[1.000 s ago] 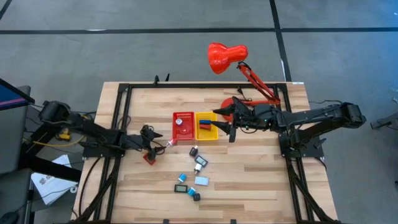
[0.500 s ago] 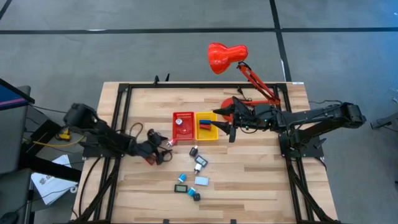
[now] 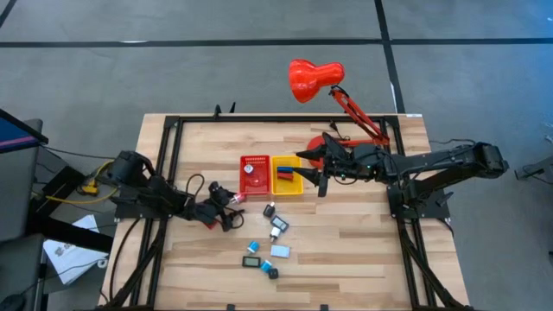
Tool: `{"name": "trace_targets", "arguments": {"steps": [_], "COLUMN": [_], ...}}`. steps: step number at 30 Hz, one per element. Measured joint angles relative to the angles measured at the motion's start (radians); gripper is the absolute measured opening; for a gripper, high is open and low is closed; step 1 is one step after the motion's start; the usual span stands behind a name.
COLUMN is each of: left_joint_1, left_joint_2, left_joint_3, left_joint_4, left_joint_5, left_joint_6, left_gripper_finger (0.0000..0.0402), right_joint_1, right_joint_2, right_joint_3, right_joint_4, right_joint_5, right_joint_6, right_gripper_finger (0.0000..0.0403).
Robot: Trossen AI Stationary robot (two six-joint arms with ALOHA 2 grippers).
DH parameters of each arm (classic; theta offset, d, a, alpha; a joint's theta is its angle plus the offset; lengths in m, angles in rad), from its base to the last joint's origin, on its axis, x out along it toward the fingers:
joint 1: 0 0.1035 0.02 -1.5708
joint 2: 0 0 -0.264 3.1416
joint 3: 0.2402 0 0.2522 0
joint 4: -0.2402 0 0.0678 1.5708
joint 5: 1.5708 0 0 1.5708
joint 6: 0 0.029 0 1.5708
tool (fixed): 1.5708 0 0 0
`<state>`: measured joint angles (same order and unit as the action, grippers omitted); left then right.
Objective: Pick & Place Office items
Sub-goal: Put the red charger adapter into the red basket
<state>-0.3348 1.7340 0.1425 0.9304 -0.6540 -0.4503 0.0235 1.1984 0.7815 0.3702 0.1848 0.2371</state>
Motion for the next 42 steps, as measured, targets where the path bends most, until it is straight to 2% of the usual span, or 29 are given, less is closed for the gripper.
{"name": "trace_targets", "arguments": {"steps": [8, 21, 34, 38, 42], "left_joint_1": [0.001, 0.004, -0.005, -0.040, -0.058], "left_joint_2": [0.000, 0.002, 0.000, -0.056, -0.201], "left_joint_3": [0.002, 0.001, -0.002, -0.002, -0.012], "left_joint_4": [-0.008, -0.028, -0.012, -0.029, -0.168], "left_joint_5": [-0.034, -0.097, -0.070, -0.006, -0.009], "left_joint_6": [-0.008, -0.055, -0.051, -0.052, -0.052], "left_gripper_finger": [0.0310, 0.0216, 0.0134, 0.0138, 0.0140], "right_joint_1": [0.001, 0.003, 0.003, 0.003, 0.003], "right_joint_2": [0.000, 0.000, 0.000, 0.000, 0.000], "right_joint_3": [0.000, 0.000, 0.000, 0.000, -0.001], "right_joint_4": [0.000, 0.000, -0.004, -0.009, -0.023], "right_joint_5": [0.000, 0.000, 0.000, 0.000, 0.000], "right_joint_6": [0.002, 0.010, 0.010, 0.019, 0.024], "right_gripper_finger": [0.0249, 0.0249, 0.0249, 0.0249, 0.0249]}}
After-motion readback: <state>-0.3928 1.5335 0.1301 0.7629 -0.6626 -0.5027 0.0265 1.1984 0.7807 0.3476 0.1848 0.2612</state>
